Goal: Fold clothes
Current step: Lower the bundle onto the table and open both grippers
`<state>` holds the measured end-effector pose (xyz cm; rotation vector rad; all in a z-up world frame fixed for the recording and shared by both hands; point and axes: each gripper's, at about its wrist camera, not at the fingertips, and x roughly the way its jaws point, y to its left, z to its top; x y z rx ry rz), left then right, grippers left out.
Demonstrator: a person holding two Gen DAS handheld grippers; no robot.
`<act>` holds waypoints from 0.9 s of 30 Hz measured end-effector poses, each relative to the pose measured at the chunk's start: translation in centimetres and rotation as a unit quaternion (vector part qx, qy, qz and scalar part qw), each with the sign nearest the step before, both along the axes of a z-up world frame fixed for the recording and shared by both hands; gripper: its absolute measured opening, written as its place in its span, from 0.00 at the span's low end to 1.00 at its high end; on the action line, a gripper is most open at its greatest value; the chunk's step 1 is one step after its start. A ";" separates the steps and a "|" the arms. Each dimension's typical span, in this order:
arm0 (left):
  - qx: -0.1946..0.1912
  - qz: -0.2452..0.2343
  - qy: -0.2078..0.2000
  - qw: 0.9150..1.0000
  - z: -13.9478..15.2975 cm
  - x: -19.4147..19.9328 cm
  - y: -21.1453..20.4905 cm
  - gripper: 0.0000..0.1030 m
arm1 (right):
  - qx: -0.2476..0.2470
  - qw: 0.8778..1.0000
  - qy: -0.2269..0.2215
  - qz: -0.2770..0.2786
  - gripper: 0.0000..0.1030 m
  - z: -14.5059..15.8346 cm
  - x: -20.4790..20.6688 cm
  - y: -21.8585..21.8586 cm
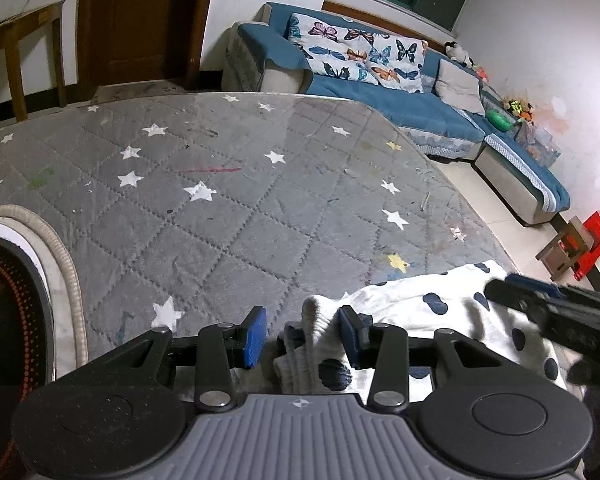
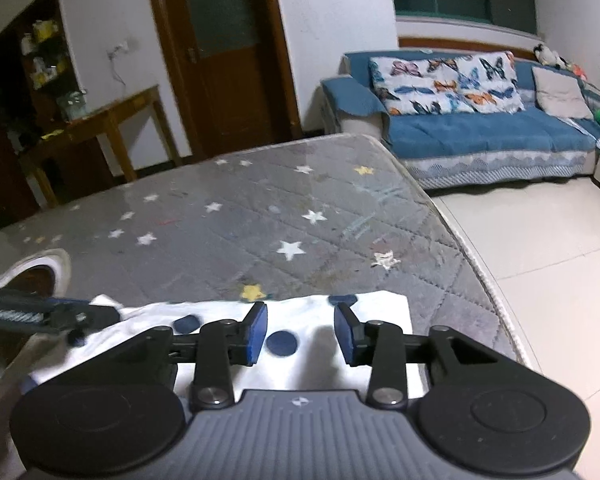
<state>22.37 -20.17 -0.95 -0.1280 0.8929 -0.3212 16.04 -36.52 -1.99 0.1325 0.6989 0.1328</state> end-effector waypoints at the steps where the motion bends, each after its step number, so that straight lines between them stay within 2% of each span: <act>1: 0.002 0.000 -0.002 1.000 0.1 -0.2 0.0 0.43 | 0.000 1.000 -0.001 0.005 0.39 0.1 -0.6 0.2; 8: 0.029 -0.006 -0.023 0.999 0.4 -1.3 -0.6 0.47 | -0.002 1.000 -0.001 0.026 0.46 -0.4 -4.9 1.8; 16: 0.047 -0.011 -0.041 0.998 0.4 -2.2 -1.0 0.49 | -0.032 0.999 -0.011 -0.001 0.53 -1.4 -8.9 2.3; 22: 0.057 -0.013 -0.049 0.997 0.5 -2.6 -1.1 0.50 | -0.033 0.999 0.003 -0.017 0.54 -2.3 -9.9 1.8; 27: 0.067 -0.014 -0.060 0.996 0.7 -3.2 -1.1 0.52 | -0.042 0.999 -0.018 -0.006 0.58 -1.1 -10.3 2.9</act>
